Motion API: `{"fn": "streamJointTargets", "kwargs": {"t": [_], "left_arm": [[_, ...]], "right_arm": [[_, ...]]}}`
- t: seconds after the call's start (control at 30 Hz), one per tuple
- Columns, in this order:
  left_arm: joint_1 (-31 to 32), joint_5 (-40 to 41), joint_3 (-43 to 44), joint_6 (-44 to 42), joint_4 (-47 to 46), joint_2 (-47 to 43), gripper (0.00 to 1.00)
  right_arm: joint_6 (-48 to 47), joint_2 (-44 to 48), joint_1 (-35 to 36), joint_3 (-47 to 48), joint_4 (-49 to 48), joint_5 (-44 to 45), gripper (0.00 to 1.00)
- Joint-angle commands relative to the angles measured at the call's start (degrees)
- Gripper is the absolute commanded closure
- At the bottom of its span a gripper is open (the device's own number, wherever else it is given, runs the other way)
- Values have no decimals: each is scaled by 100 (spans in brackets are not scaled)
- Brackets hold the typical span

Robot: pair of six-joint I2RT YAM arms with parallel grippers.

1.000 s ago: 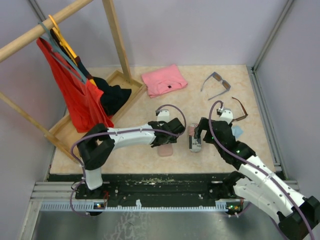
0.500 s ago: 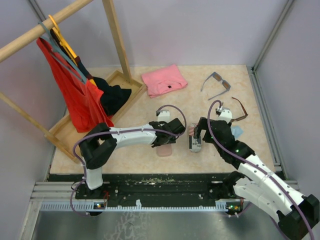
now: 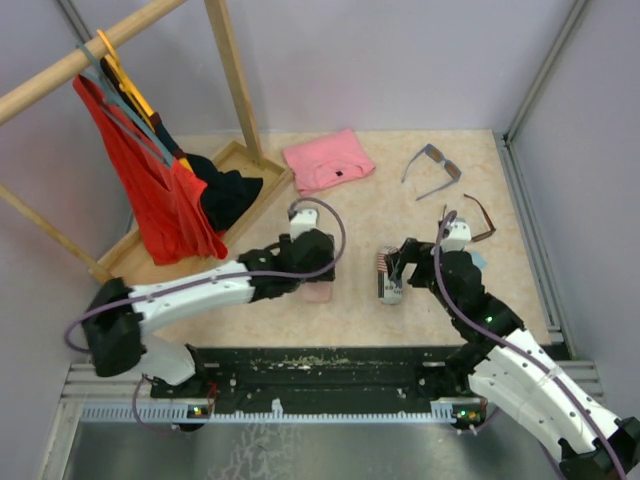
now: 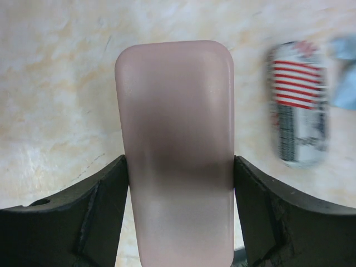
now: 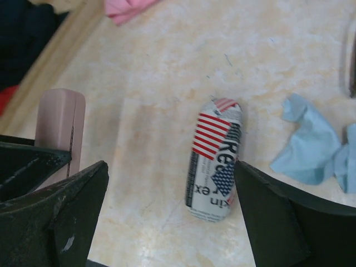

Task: Organize the sunglasses
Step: Open the sunglasses case at the center of the board.

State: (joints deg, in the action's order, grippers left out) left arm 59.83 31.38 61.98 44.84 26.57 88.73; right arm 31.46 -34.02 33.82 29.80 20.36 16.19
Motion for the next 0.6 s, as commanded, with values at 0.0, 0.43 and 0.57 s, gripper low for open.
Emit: {"fn": "streamJointTargets", "kwargs": {"t": [0.0, 0.43, 0.57], "left_arm": [[-41, -844, -766, -1469, -1872, -1705, 100], [-42, -3250, -1447, -2562, -3453, -4240, 100], [-49, -3965, -1399, -2680, -3874, -4374, 100]], "right_arm": [[-339, 558, -29, 161, -765, -912, 6], [128, 662, -27, 265, -3723, -4494, 7], [480, 283, -21, 350, -4853, -5100, 7]]}}
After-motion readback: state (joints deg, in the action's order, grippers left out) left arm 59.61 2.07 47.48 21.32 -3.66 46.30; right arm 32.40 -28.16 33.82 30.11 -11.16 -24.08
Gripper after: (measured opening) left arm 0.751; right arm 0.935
